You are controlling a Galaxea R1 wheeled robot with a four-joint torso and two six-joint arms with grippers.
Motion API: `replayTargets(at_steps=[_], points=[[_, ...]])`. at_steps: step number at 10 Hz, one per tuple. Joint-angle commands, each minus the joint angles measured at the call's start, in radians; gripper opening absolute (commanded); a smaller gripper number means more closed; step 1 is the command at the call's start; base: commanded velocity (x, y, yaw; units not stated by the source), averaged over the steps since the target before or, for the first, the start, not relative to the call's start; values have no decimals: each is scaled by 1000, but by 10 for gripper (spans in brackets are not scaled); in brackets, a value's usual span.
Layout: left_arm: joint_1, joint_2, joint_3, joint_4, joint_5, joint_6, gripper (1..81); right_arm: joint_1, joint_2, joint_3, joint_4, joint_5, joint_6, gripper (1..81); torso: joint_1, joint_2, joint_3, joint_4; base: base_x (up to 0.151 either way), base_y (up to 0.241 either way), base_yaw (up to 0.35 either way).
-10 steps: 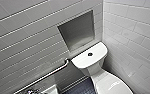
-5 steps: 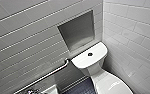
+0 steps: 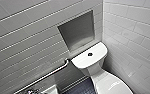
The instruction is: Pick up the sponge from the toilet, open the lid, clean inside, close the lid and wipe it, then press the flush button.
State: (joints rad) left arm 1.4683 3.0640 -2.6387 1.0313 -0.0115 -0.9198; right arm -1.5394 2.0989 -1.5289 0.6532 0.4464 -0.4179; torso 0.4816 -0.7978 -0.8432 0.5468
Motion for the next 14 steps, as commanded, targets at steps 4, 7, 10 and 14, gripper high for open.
replayTargets(at_steps=[4, 7, 10, 14], points=[[16, -22, -12, -4, 65, 6, 811, -144, 239, -173, -173, -71, 14, 10, -71, 109, 0, 0, 0, 0, 0], [13, -22, -12, 0, 65, 7, 811, -150, 328, -279, -173, -71, 16, 10, -126, 194, 91, -72, 0, 0, 0], [14, -23, -12, 0, 67, 7, 811, -143, 353, -298, -173, -69, 16, 10, -189, 289, 162, -117, 0, 0, 0], [13, -20, -12, -2, 65, 7, 811, -137, 434, -408, -173, -71, 16, 10, -282, 430, 297, -132, 0, 0, 0]])
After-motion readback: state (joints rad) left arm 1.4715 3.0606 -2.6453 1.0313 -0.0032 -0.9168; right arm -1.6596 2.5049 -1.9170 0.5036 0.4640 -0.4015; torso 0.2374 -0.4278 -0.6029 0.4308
